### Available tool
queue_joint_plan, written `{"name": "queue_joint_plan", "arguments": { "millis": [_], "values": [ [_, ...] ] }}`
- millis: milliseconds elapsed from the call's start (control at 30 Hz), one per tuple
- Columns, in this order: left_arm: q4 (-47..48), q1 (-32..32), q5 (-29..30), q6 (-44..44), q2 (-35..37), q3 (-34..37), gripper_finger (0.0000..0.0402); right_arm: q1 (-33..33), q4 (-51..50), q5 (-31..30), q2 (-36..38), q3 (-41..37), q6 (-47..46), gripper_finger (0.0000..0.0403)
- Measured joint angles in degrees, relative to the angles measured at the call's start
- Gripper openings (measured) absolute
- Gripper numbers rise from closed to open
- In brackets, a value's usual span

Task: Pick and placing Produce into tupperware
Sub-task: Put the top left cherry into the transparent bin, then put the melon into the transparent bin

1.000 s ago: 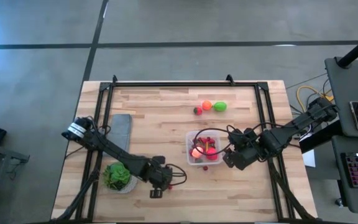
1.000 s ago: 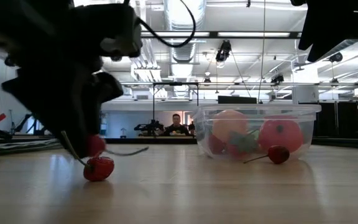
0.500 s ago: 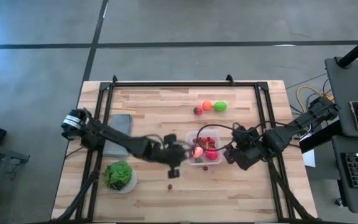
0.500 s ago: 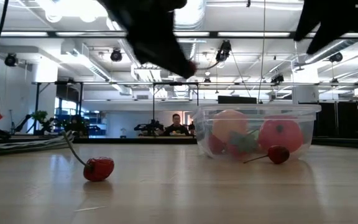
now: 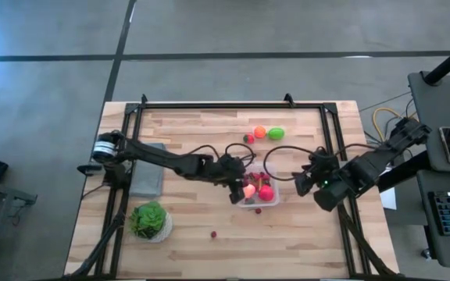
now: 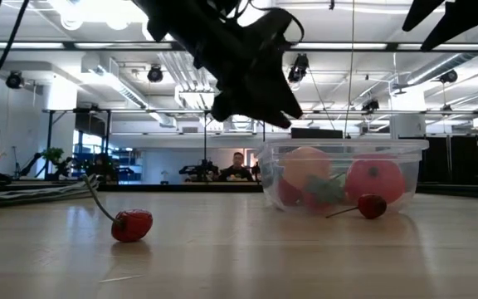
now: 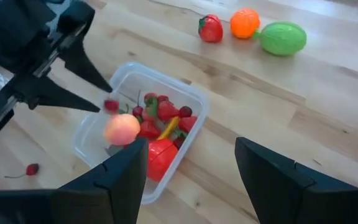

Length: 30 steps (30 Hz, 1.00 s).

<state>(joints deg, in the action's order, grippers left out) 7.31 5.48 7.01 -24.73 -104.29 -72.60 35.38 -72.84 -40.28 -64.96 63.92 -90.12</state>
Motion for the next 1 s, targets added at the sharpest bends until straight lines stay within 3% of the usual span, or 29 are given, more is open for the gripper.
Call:
{"name": "queue_joint_plan", "arguments": {
  "millis": [233, 333, 567, 800, 1000],
  "values": [
    [0.3, 0.0, 0.2, -0.3, -0.2, 0.1, 0.0236, 0.0, -0.1, 1.4, -0.6, -1.4, 0.0, 0.0233],
    [2.2, 0.1, -1.0, 0.1, 1.2, 0.1, 0.0264, 0.0, -0.2, 2.2, -0.7, -1.8, 0.6, 0.0233],
    [14.1, 2.2, -11.3, -0.2, 5.4, 0.7, 0.0271, -0.1, -0.3, 4.3, -0.7, -2.0, 3.2, 0.0233],
    [22.2, 9.0, -11.6, 4.3, 7.0, 0.8, 0.0271, -0.2, -0.3, 4.8, -0.2, -2.2, 4.7, 0.0233],
    [19.9, 15.1, -11.4, 4.1, 7.2, 0.1, 0.0271, -0.1, -0.3, 5.8, 0.0, -2.2, 5.3, 0.0233]
  ]
}}
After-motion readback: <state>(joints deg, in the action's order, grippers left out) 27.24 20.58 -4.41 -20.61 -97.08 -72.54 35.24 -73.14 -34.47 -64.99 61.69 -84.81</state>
